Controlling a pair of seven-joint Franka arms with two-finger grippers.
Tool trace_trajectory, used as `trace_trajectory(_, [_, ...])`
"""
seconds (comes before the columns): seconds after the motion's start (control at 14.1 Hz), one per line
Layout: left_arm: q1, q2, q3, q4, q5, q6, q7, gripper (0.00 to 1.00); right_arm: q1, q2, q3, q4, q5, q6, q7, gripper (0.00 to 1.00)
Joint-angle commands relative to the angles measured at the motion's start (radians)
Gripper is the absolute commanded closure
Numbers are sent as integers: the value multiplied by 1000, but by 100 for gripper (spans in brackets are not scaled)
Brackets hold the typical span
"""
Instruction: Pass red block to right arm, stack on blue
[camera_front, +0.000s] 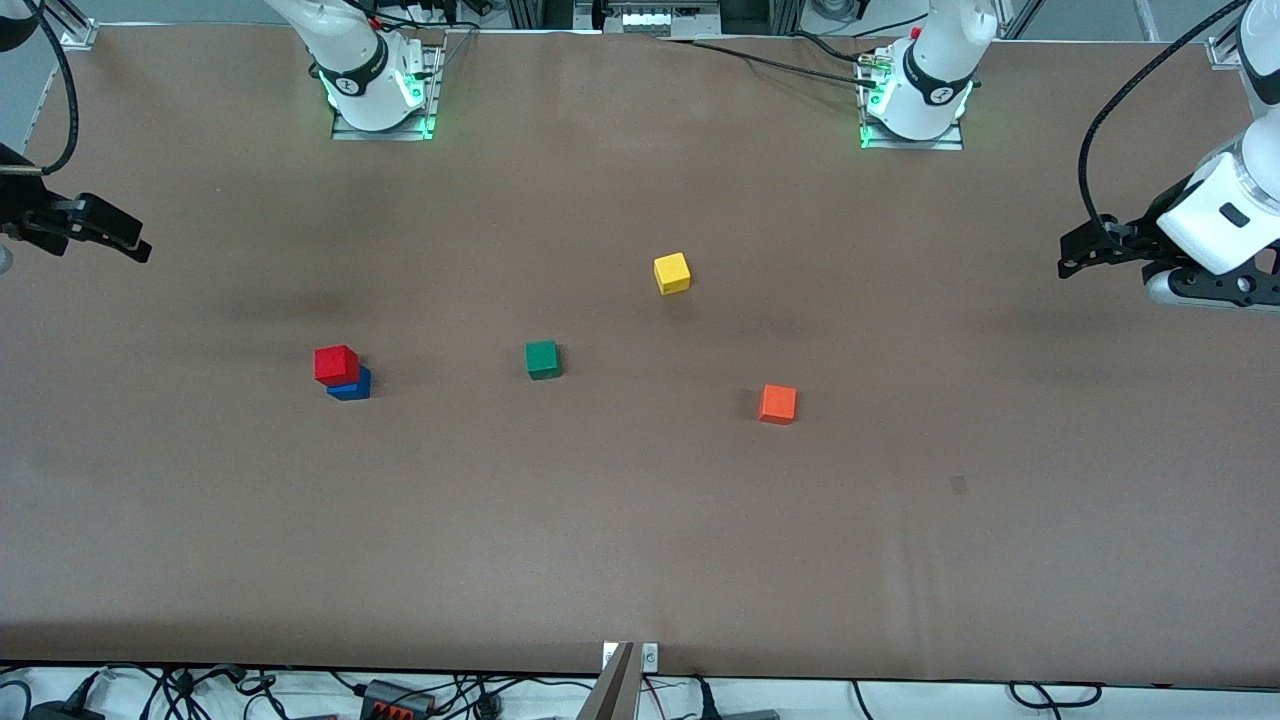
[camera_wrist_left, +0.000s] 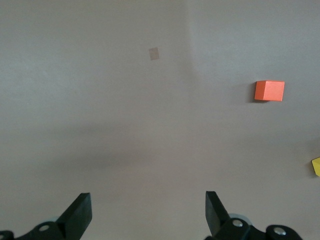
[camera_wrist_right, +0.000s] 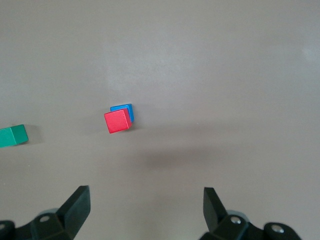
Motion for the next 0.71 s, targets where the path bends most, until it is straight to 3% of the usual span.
trace_trajectory(0.0, [14, -16, -8, -11, -16, -5, 24, 0, -6, -34, 7, -11, -5, -13, -8, 0])
trace_trajectory(0.64, [14, -16, -10, -11, -16, -5, 24, 0, -4, -25, 9, -11, -6, -4, -8, 0])
